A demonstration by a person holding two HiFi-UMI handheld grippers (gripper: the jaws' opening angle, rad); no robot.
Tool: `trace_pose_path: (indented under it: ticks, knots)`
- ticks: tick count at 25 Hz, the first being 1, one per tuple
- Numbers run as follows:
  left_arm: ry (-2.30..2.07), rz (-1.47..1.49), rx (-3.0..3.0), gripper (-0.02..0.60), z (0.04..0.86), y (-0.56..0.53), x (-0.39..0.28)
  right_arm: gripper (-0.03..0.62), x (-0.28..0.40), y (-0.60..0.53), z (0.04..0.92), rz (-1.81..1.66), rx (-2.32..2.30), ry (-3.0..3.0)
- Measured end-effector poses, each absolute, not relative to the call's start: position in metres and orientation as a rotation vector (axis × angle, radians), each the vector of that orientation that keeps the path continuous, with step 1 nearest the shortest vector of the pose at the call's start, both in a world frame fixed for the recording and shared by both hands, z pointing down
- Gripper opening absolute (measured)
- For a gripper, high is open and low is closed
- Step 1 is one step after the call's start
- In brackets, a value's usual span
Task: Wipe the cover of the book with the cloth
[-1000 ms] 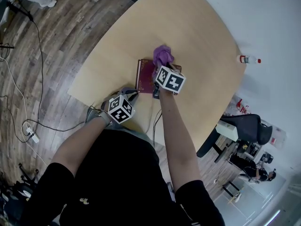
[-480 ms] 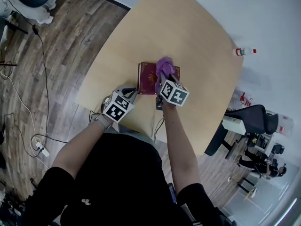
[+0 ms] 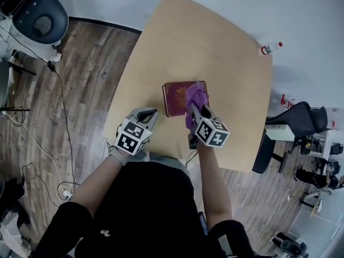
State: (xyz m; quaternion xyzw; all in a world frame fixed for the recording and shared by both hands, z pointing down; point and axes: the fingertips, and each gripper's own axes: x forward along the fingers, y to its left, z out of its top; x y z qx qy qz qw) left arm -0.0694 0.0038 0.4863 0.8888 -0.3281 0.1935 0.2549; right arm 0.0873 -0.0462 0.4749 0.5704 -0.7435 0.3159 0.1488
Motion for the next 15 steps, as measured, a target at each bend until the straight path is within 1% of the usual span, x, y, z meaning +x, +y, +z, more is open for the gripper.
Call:
trace_pose_path:
  ticks: [4, 9, 15]
  knots:
    - [-0.866, 0.452, 2.483, 0.021, 0.452, 0.006, -0.077, 0.127, 0.074, -0.028, 0.439, 0.882, 1.652, -2.230]
    - [-0.880, 0.356, 2.545, 0.021, 0.412, 0.010, -0.086, 0.127, 0.064, -0.001, 0.399, 0.771, 1.629, -2.308]
    - [-0.918, 0.255, 2.599, 0.021, 0.370, 0.007, -0.096, 0.127, 0.071, 0.020, 0.352, 0.665, 1.625, -2.393]
